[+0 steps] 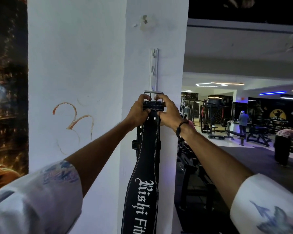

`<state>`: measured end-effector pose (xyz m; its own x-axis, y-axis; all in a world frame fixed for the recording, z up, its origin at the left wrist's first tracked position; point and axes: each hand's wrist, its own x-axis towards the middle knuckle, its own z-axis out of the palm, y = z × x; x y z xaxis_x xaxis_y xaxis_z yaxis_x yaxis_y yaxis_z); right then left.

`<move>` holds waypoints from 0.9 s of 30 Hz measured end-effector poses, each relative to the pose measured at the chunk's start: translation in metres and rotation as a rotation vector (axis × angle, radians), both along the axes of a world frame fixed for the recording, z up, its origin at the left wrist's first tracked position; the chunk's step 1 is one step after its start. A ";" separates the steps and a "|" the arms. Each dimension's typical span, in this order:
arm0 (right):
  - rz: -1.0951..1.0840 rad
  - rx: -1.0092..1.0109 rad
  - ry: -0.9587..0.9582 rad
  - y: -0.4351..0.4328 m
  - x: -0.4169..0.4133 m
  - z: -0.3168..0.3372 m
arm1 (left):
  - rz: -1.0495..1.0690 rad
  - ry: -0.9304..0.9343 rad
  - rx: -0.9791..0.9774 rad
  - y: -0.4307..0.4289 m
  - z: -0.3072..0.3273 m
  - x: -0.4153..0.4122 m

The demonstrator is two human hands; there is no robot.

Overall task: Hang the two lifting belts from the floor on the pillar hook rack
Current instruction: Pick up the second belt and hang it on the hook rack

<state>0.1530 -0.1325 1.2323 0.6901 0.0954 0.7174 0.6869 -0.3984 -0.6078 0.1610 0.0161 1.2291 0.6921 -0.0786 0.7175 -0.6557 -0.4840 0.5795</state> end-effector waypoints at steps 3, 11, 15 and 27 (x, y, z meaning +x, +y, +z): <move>0.003 0.017 0.005 0.002 0.009 0.012 | 0.064 -0.054 -0.005 -0.003 0.011 0.016; -0.067 0.025 0.098 0.011 0.037 0.032 | 0.137 0.022 0.002 -0.003 0.027 0.048; -0.115 0.054 0.095 0.012 0.044 0.032 | 0.123 0.016 -0.014 -0.006 0.023 0.052; -0.361 0.179 0.012 0.022 0.047 0.043 | 0.087 0.090 -0.044 -0.007 0.024 0.040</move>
